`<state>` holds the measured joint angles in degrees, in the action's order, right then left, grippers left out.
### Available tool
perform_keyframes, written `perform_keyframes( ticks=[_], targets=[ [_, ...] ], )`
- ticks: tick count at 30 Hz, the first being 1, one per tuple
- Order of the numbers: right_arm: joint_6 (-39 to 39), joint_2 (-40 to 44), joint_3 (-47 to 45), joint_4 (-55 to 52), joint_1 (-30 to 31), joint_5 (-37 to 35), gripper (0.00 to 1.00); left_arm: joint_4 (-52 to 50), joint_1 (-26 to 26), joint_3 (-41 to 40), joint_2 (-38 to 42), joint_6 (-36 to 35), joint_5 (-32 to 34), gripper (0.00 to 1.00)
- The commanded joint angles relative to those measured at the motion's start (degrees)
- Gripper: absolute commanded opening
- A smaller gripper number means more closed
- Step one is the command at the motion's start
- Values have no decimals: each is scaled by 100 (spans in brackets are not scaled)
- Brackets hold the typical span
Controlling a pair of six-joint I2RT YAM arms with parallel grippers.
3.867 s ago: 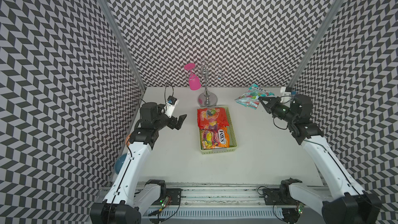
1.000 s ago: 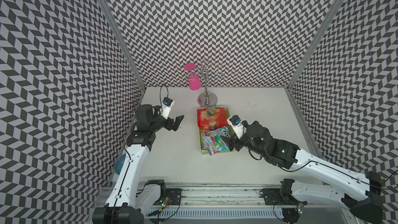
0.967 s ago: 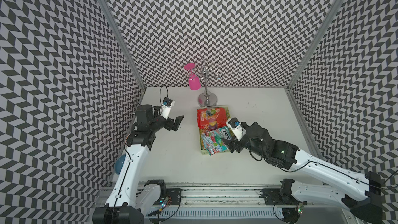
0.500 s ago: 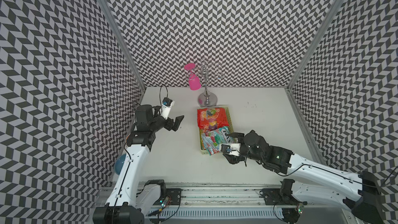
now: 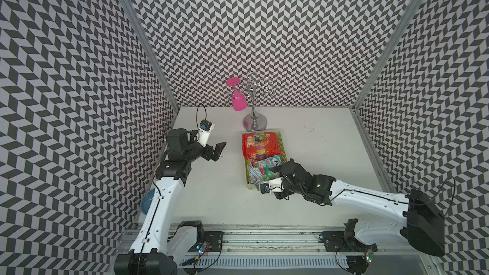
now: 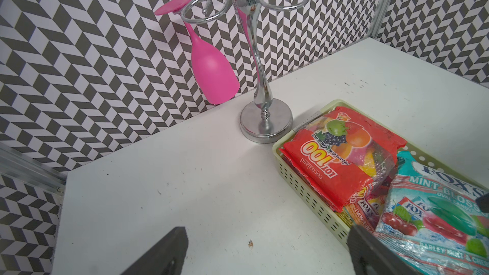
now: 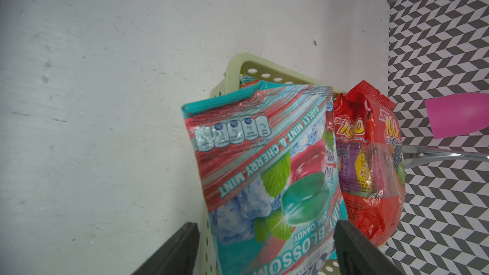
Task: Put the candies in the basket
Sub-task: Place the candy in the basket.
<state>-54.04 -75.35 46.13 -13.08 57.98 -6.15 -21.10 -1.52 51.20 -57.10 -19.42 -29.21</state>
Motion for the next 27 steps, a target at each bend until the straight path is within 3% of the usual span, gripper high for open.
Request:
perform_keyframes(
  ticks=[1, 6, 18, 22, 27],
  targets=[
    [-53, -164, 294, 443, -16, 30, 77, 51, 40, 2, 43, 26, -10, 99],
    [-28, -484, 579, 396, -33, 104, 68, -17, 54, 67, 35, 34, 3, 99],
    [-186, -903, 895, 471, -60, 143, 62, -3, 73, 32, 15, 13, 30, 99],
    [-177, -730, 939, 318, -61, 232, 65, 120, 73, -92, 32, -7, 29, 99],
    [32, -165, 1229, -587, -78, 768, 80, 168, 72, -69, 14, 86, 244, 99]
  ],
)
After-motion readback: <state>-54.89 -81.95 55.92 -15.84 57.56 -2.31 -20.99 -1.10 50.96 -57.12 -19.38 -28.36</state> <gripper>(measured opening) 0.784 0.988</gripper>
